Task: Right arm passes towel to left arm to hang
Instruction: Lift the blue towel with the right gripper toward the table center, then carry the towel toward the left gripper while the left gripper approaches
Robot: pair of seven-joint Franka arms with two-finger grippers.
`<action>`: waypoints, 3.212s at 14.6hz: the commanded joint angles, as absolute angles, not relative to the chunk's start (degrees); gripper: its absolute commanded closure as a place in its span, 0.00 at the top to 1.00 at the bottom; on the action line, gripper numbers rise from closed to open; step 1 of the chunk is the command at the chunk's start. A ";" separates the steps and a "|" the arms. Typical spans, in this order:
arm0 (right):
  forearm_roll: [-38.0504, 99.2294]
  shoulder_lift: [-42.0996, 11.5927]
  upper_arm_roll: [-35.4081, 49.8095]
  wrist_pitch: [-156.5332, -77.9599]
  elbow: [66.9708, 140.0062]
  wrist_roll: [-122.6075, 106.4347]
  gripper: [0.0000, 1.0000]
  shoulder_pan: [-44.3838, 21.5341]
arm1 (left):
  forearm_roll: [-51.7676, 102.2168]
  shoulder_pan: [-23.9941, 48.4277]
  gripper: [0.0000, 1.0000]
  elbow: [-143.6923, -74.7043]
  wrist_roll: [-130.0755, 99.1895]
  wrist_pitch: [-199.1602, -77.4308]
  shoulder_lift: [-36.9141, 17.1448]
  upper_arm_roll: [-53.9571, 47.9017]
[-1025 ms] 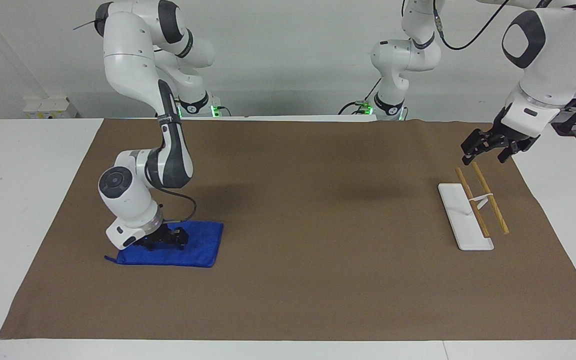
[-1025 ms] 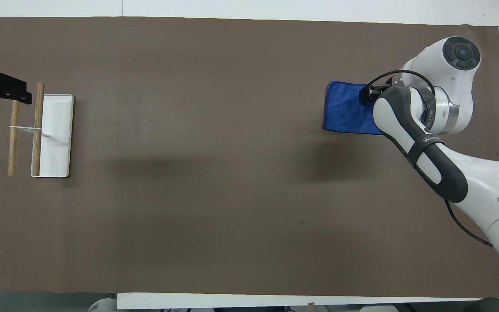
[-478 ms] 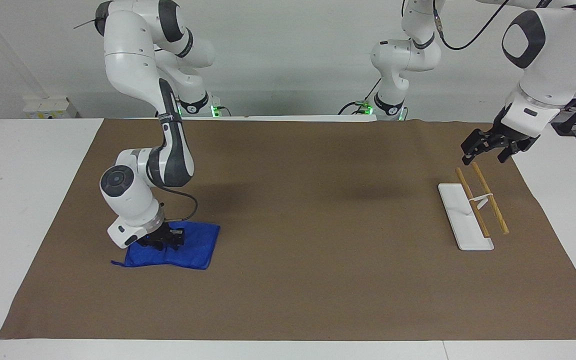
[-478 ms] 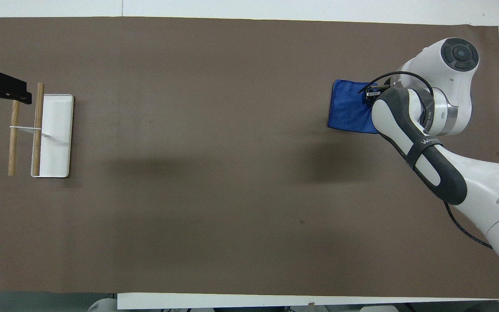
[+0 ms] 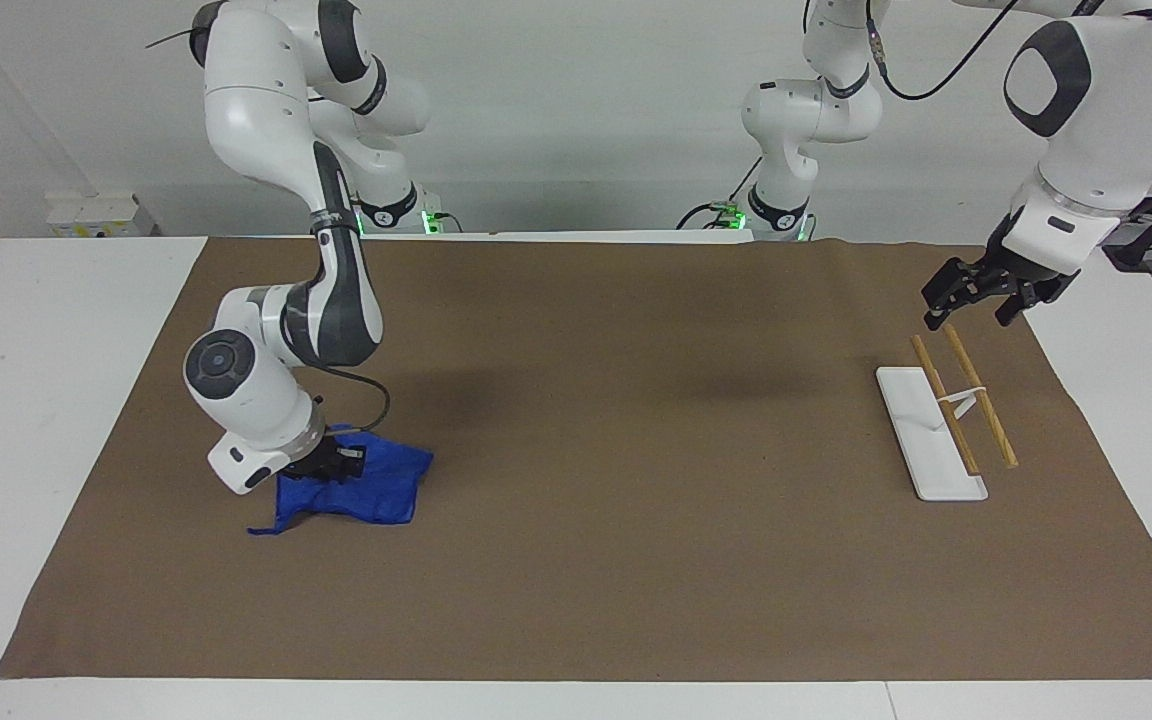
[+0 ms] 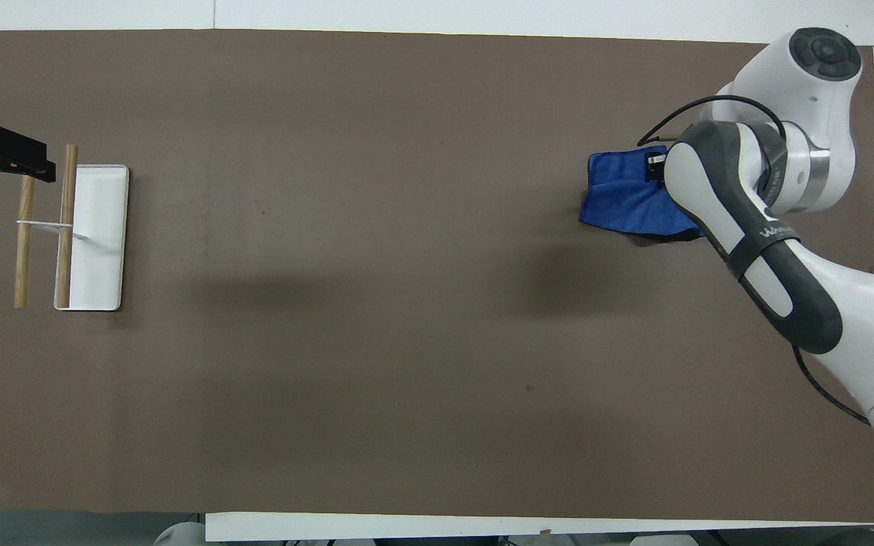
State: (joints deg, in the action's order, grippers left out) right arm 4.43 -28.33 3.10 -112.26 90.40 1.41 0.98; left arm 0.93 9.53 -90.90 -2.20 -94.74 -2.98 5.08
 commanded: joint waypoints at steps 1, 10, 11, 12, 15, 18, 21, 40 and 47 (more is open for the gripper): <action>10.62 -28.04 3.60 -105.32 85.18 1.22 0.00 1.41 | 0.00 10.02 1.00 -90.62 -2.55 -93.78 -2.55 5.27; 34.60 -26.46 5.27 -97.38 77.26 33.28 0.00 -1.49 | 0.44 10.02 1.00 -90.70 -2.90 -94.04 -2.55 5.19; 38.02 -26.37 5.27 -97.90 77.34 36.44 0.00 -1.49 | 0.70 10.02 1.00 -90.62 -3.07 -94.22 -2.64 5.10; 41.28 -26.02 5.27 -98.78 77.87 39.26 0.00 -1.58 | 2.10 10.02 1.00 -90.62 -4.47 -94.74 -2.64 5.10; 49.72 -25.84 5.36 -100.54 78.40 44.81 0.01 -3.51 | 5.10 10.02 0.99 -90.70 -14.99 -96.76 -2.64 3.96; 57.90 -23.92 5.36 -107.11 81.90 49.21 0.00 -6.23 | 5.45 9.93 0.99 -91.31 -26.84 -97.12 -2.55 0.80; 65.80 -21.36 5.45 -113.63 87.52 51.23 0.00 -9.13 | 8.24 9.93 0.99 -92.20 -45.90 -99.49 -2.20 -2.89; 78.49 -18.63 5.54 -126.56 94.92 55.46 0.00 -18.81 | 20.57 13.44 0.98 -87.81 -87.79 -114.61 -13.88 -10.37; 78.40 -18.63 5.54 -127.00 94.92 55.28 0.01 -18.90 | 20.92 14.68 0.84 -87.63 -91.92 -116.63 -15.47 -10.46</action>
